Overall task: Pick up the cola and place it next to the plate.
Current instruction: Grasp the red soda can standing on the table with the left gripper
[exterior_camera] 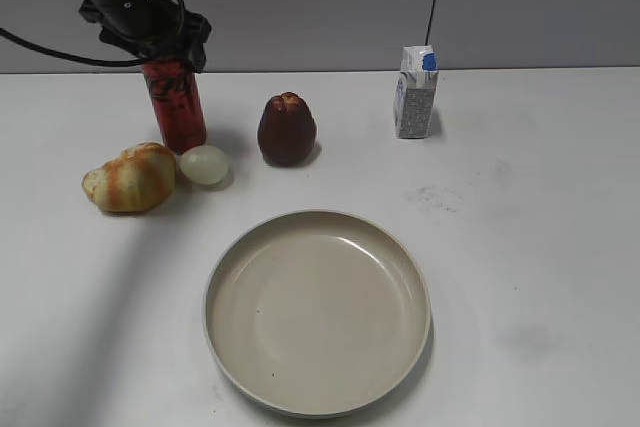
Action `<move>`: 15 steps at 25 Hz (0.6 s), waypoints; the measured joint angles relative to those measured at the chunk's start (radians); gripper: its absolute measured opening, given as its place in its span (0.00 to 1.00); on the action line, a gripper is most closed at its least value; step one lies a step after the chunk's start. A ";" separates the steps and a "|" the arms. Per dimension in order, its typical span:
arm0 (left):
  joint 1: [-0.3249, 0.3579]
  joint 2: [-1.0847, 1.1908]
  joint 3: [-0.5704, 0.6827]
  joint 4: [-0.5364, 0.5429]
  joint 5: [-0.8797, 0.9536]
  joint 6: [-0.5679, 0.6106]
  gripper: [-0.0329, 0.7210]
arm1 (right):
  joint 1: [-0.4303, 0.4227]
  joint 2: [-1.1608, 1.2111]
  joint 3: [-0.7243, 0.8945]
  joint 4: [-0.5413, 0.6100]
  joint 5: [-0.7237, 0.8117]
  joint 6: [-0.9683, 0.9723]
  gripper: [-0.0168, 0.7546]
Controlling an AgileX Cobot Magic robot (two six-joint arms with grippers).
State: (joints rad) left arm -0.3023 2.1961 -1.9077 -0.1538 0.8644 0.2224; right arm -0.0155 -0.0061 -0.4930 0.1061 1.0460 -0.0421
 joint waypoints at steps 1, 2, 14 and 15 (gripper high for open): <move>0.000 -0.002 0.000 0.000 0.000 0.000 0.75 | 0.000 0.000 0.000 0.000 0.000 0.000 0.71; 0.000 -0.003 0.000 0.001 0.001 0.000 0.72 | 0.000 0.000 0.000 0.000 0.000 0.000 0.71; -0.018 -0.122 -0.081 0.009 0.128 0.000 0.72 | 0.000 0.000 0.000 0.000 0.000 0.000 0.71; -0.033 -0.130 -0.107 0.006 0.156 0.000 0.72 | 0.000 0.000 0.000 0.000 0.000 0.000 0.71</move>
State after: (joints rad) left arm -0.3350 2.0657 -2.0150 -0.1474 1.0207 0.2224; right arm -0.0155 -0.0061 -0.4930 0.1061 1.0460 -0.0421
